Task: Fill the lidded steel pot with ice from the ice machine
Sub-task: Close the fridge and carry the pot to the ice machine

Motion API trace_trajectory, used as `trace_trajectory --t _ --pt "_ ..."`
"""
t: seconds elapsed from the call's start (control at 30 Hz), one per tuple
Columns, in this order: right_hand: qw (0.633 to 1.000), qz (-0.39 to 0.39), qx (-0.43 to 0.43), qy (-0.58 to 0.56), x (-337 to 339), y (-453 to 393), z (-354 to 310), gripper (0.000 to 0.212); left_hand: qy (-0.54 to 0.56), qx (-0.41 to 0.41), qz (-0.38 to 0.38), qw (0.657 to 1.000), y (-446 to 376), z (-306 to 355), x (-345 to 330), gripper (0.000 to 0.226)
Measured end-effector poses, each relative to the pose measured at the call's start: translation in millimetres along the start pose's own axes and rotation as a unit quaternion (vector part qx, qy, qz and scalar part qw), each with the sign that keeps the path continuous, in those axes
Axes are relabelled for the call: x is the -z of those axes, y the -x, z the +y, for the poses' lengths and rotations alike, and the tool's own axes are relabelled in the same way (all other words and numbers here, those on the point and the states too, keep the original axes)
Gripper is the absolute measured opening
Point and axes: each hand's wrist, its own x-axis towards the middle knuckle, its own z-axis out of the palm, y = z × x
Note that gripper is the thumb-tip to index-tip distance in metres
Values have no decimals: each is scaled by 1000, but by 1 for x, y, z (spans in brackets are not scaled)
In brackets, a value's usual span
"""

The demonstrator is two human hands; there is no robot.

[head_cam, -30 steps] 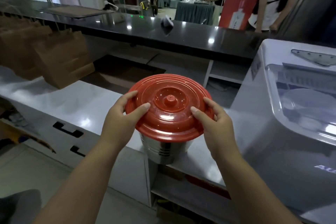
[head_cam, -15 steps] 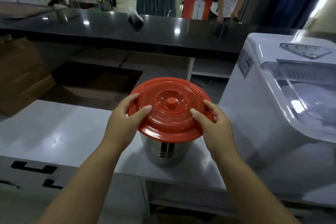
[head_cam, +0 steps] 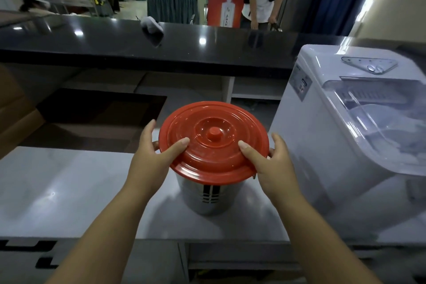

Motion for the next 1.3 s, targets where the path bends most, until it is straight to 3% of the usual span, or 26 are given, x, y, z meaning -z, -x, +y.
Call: trace_trajectory --t 0.07,0.13,0.4,0.63,0.83,0.9,1.1,1.3 --pt "1000 -8 6 12 1 0 -1 48 13 5 -15 1000 0 0 1 81" --pt "1000 -11 16 13 2 -1 -2 42 19 -7 -36 999 0 1 2 57" --pt "993 13 110 51 1 1 -14 33 17 -62 -34 997 2 11 13 53" --pt "977 6 205 61 -24 15 -52 48 31 -109 34 993 6 22 48 40" --pt "969 -95 228 19 -71 30 -69 49 59 -72 87 992 4 12 94 27" --pt "967 -126 223 10 -89 35 -67 51 62 -53 100 992 3 3 108 33" --pt "966 -186 177 25 -149 50 -48 72 44 10 139 989 3 -33 156 30" --pt "969 -202 124 69 -189 54 -19 49 13 77 153 985 -1 -73 190 24"
